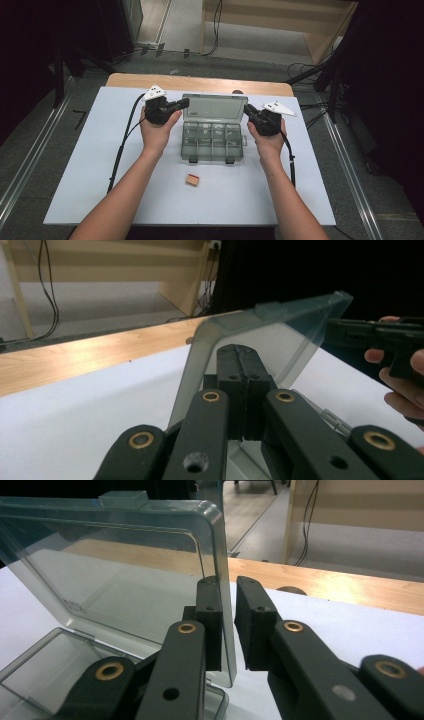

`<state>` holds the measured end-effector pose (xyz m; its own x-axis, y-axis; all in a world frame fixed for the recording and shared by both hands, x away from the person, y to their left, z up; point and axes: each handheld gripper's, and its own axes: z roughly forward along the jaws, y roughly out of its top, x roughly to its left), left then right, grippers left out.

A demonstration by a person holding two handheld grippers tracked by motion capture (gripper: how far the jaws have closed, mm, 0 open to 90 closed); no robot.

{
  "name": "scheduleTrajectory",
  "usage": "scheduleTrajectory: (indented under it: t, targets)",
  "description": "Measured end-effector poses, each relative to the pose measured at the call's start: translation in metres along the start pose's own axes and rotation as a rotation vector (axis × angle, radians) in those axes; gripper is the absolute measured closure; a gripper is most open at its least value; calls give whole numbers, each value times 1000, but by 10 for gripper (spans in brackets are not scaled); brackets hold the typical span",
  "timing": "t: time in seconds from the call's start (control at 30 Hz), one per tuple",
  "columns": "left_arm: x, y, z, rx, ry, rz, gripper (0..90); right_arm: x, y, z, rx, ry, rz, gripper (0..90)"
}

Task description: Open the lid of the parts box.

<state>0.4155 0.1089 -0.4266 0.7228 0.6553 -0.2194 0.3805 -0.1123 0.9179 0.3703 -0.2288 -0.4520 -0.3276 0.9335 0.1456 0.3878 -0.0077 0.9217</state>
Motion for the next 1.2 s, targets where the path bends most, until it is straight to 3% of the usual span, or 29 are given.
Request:
scheduleTrajectory:
  t: [0.23,0.43,0.5,0.63,0.73,0.93,0.97,1.13,1.2]
  targets:
    - [-1,-13,-9,-5,-65,51,728,1,2,3,3,-2,21,850]
    - [13,-25,-19,-37,-67,7,555,-1,3,5,12,8,45,850]
    - [17,-25,-18,-37,-72,-22,445,-1,4,5,16,4,45,850]
    - [21,-26,-14,-20,-38,-42,100,-2,5,7,17,4,52,851]
    - [26,-27,-7,17,-38,-56,2,-3,6,9,23,5,55,852]
    - [33,-31,9,66,26,-79,11,-5,8,13,27,10,68,854]
    - [32,-32,11,68,29,-77,60,-6,8,13,26,12,70,854]
    - [31,-33,19,103,65,-66,471,-8,9,16,31,15,78,854]
    - [30,-32,23,114,65,-46,563,-9,10,17,34,19,78,854]
